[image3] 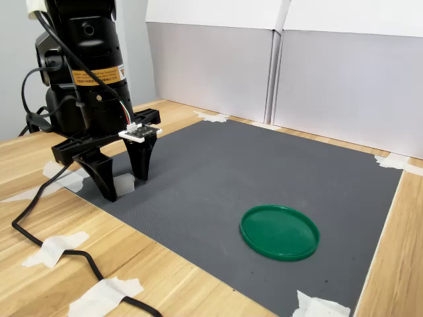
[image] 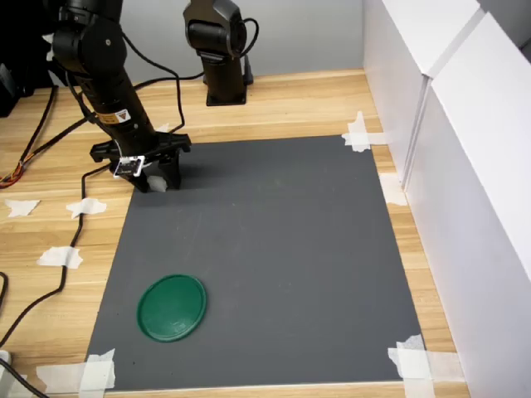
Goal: Grasp a white terminal and put it on the green lid.
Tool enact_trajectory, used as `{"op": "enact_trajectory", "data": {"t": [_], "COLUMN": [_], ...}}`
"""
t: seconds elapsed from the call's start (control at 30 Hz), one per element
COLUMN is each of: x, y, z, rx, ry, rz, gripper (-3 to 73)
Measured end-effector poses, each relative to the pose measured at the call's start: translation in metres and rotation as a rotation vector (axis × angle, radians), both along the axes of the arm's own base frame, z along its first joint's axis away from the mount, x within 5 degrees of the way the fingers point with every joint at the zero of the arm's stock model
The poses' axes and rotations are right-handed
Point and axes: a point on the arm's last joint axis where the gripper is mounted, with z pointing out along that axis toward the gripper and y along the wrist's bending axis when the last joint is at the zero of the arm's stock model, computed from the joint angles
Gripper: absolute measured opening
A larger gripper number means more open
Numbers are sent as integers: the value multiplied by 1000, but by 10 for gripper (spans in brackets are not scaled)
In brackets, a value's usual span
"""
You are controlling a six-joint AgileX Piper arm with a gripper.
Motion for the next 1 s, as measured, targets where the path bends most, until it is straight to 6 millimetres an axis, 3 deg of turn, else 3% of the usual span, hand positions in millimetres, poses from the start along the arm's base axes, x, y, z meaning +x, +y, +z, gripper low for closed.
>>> {"op": "enact_trajectory", "data": {"t": [0.13,0.4,0.7,1.0], "x": [0,2,25,63], "y": [0,0,-3,32], "z": [0,10,79,131], "rx": [1,16,-35,-128], "ry": [1,26,-44,-146], "rz": [-4,10,171,389], "gripper": [319,309,309,309]}}
